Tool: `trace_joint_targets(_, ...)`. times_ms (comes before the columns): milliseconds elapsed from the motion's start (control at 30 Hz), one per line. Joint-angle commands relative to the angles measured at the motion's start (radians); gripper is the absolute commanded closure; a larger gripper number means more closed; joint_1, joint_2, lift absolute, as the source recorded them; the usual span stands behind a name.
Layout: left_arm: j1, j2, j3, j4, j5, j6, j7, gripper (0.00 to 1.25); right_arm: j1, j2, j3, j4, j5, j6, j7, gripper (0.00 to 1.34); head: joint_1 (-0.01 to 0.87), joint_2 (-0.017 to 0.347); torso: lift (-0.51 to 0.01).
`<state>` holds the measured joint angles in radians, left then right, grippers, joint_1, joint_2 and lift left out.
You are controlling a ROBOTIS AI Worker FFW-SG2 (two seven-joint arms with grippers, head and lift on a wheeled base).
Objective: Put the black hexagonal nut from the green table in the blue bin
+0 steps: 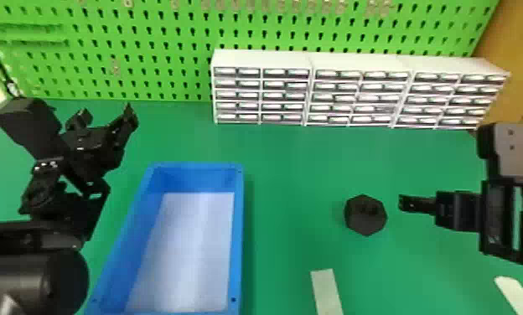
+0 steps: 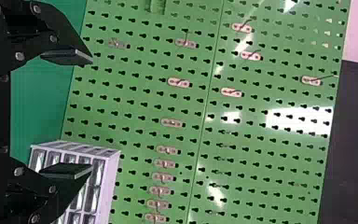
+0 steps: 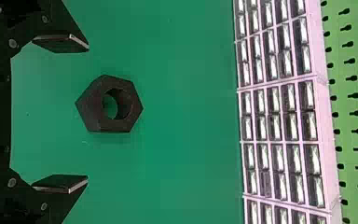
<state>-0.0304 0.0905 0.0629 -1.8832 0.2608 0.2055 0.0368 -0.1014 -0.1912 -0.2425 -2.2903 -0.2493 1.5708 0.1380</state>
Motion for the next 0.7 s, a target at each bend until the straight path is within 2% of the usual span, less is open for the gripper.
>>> trace_joint_targets(0,0.000,0.000,0.000,0.001,0.000,0.000,0.000,0.43,-0.001,-0.001,0.000,0.000,-0.001,0.001,0.000,0.29,0.692,0.008,-0.097)
trace_joint_targets(667,0.000,0.000,-0.003,0.001,0.002,0.006,0.000,0.43,-0.034,-0.010,0.020,0.034,-0.005,0.001,0.000,0.29,0.692,0.008,-0.097)
